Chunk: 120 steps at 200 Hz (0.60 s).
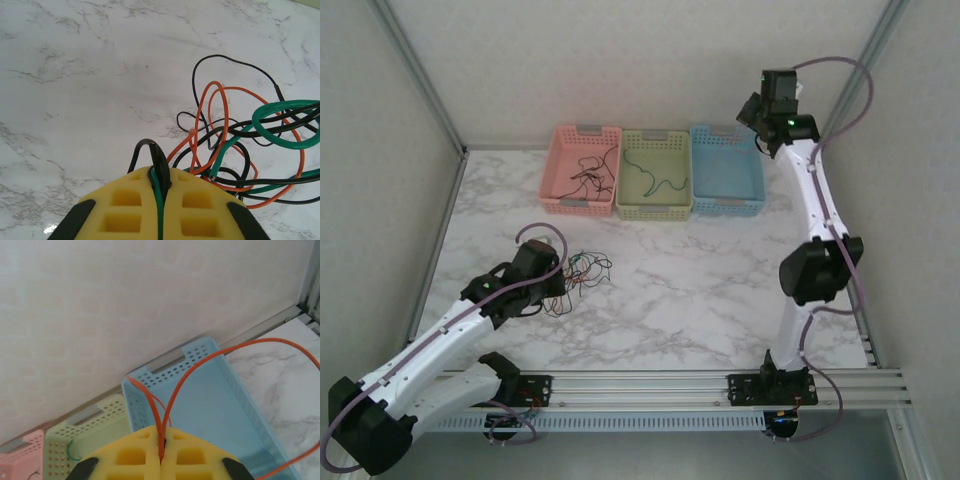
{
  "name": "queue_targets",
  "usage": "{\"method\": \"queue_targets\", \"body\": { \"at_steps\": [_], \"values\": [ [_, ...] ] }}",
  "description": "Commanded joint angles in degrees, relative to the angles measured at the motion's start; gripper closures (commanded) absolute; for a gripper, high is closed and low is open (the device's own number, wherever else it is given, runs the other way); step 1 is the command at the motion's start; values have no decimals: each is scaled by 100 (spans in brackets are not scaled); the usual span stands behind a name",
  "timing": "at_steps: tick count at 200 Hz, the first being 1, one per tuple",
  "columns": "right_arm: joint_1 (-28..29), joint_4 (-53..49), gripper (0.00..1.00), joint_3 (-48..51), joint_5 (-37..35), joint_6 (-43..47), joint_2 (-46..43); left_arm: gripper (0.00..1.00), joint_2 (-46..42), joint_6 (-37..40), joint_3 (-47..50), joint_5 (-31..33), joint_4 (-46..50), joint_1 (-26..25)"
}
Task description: Untangle the cables
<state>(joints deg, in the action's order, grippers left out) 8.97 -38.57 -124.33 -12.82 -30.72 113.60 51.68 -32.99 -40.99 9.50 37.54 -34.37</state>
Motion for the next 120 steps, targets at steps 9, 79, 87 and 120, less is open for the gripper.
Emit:
{"method": "queue_targets", "body": {
  "at_steps": [9,79,87,120],
  "values": [
    [-34,-95,100,-127,-166,43,686,100,-62,56,97,6,-8,42],
    [-31,-426,88,-874,958,160,2317,100,-48,56,94,0,-10,37],
    [-35,-594,82,-1049,1067,184,2471,100,-44,56,94,0,-14,41],
    [-19,-752,59,-1055,1251,193,2591,100,-18,56,100,-5,-44,44]
  ]
}}
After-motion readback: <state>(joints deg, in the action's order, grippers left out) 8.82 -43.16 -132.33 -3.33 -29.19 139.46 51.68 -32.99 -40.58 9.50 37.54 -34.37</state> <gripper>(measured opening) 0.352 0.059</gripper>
